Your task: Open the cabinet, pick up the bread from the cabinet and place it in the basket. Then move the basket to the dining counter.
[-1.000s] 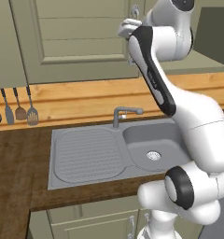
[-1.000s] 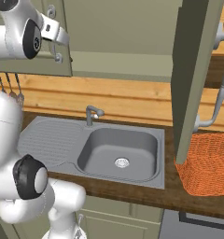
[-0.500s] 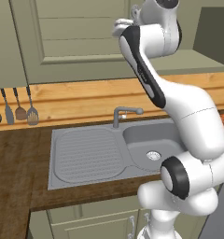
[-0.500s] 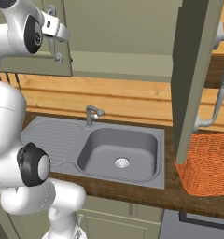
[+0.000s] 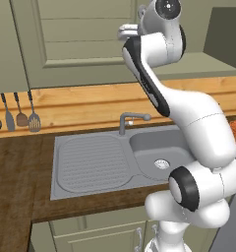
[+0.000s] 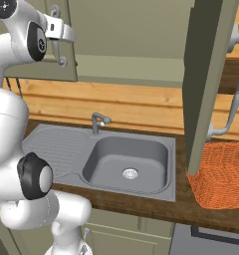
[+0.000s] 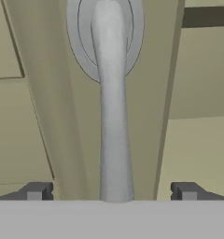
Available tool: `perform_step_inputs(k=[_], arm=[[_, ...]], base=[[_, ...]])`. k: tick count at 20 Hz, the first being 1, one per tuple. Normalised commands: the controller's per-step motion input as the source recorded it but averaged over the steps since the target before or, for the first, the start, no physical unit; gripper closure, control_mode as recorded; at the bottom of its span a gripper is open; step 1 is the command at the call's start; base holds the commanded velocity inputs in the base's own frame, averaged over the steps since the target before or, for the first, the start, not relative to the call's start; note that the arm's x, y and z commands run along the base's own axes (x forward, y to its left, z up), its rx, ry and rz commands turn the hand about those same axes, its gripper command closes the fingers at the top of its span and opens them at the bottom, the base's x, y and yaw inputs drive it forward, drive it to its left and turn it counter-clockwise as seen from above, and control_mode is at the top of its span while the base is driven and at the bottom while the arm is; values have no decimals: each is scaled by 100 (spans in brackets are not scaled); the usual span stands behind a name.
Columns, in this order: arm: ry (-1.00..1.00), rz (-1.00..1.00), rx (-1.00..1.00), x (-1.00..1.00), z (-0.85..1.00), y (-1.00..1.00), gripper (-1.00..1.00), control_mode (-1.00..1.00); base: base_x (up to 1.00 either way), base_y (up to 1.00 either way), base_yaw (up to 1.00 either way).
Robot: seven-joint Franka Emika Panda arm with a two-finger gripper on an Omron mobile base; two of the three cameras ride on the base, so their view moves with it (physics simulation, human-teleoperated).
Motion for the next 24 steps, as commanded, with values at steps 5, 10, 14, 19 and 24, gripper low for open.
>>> perform_step_inputs(k=[5, 10, 14, 19, 24], arm=[[-1, 0, 0, 16, 0, -2, 100, -100], [0, 0, 0, 8, 0, 1, 100, -100], [0, 0, 0, -2, 0, 0, 100, -100], [0, 0, -3, -69, 0, 24, 100, -100], [0, 0, -5, -94, 4, 55, 100, -100]], base=[[0, 0, 0], [0, 0, 0], [0, 0, 0], [0, 0, 0], [0, 0, 0]])
